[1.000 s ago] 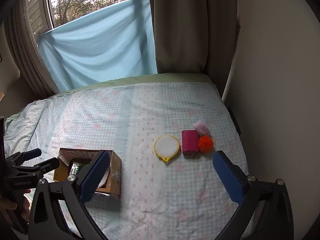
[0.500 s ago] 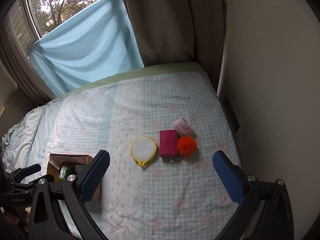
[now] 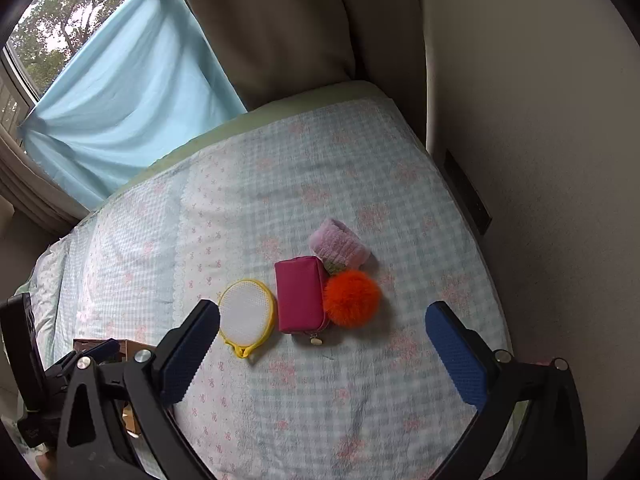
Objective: Organize soft objects
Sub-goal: 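Move both tools toward the yellow hoop, magenta pouch and orange pompom, then grasp the yellow mesh hoop with the left tool while the right tool grasps the orange pompom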
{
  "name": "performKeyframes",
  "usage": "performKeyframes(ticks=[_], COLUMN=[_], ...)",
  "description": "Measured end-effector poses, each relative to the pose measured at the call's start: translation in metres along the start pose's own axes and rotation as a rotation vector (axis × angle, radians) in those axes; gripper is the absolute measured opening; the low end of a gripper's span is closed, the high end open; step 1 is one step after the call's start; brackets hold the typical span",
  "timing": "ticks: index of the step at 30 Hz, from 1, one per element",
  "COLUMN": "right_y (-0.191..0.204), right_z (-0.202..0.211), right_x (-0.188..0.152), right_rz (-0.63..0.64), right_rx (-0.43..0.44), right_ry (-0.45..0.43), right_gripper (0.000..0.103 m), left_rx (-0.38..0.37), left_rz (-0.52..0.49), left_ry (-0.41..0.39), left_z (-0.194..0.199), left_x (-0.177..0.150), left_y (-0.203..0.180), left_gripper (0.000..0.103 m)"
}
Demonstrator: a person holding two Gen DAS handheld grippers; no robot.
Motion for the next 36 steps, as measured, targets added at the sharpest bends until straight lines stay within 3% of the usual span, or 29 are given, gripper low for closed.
performKeyframes(ticks=[6,8,14,18,28,36], right_y=[-0.030,-0.037,-0.054,-0.060,-0.058,-0.069], right_z=[-0.065,-0.086,-0.143,-0.164,-0.188,-0.188], right_x=[-0.006,-0.011,-0.023,-0.027,-0.026,-0.041], right_rz=[-0.046,-0.072,-0.125,-0.167,-0.196,-0.305], right_rx=[0.009,0.014,0.029,0.052,0.076,0.112], right_ry=[-0.010,0.001,0.013,0.013,0.022,-0.007], right_gripper=[0.102,0.097,0.092,0.091,0.064,0.059], left_rx=[0.051,0.051,0.095,0.089,0.079,0.074], left_rz=[-0.129,-0.140,-0.172,-0.199,-0.203,-0.211], left_ry=[-0.038,-0.042,-0.061,-0.033,-0.038,-0.049], left_z=[-0.077,-0.099,-0.143,-0.168,-0.182,-0.180], left_x=[0.005,0.003,0.001,-0.001,0.002,0.000], left_y=[-0.013,-0.013,-0.008,-0.010,-0.012,-0.013], left_gripper=[0.103,0.103,0.103,0.103,0.103,0.095])
Point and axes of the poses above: each gripper's, at about its wrist camera, not at the fingertips, and z roughly against the way its jaws point, y to its left, x to its top, the point moved 7 cm from there along -z, roughly the way its jaws point, and after that the axes turned 5 degrees about x, right-handed, at the moved point
